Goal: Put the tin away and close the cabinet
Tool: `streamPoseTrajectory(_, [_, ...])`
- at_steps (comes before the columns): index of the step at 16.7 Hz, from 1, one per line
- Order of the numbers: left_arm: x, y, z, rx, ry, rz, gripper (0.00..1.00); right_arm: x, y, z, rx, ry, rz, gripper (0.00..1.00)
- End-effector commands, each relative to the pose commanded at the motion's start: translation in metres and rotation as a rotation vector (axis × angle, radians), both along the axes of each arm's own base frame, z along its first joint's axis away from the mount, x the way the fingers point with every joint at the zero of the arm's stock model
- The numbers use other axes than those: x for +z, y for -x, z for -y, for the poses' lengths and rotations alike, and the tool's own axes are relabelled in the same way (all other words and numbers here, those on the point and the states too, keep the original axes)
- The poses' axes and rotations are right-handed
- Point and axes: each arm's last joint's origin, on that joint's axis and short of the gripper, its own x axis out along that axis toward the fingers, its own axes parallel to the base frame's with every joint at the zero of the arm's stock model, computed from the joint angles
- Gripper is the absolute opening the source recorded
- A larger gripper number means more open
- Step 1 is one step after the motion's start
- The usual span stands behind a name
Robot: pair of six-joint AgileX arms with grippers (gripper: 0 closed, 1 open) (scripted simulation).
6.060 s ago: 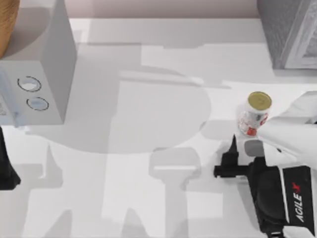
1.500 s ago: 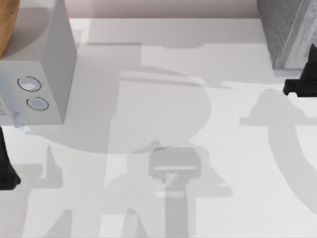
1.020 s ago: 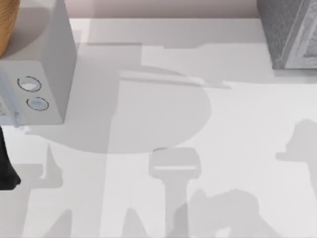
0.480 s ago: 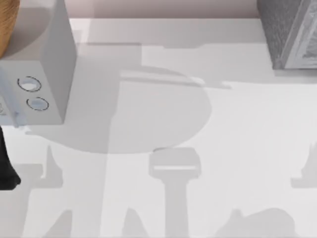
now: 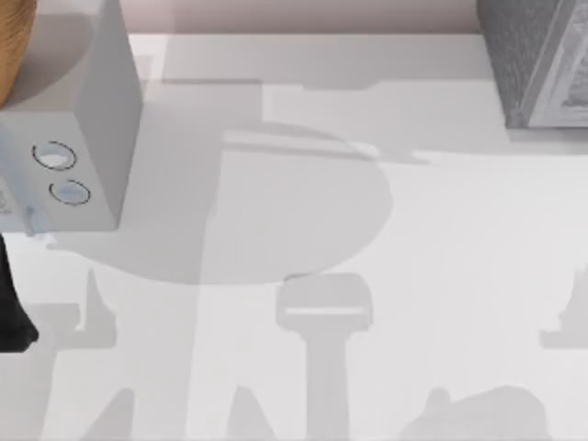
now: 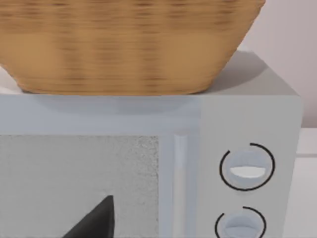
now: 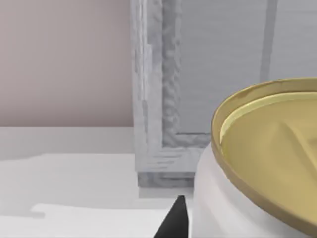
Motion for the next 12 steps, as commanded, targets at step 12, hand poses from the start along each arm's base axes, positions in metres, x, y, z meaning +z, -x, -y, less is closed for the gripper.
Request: streamPoseTrajectory(12, [0.000,0.000,0.000,0.000,0.000,0.000,1.00,0.181,-0.027,-0.010,-0.003,0.002,-0.001,0.00])
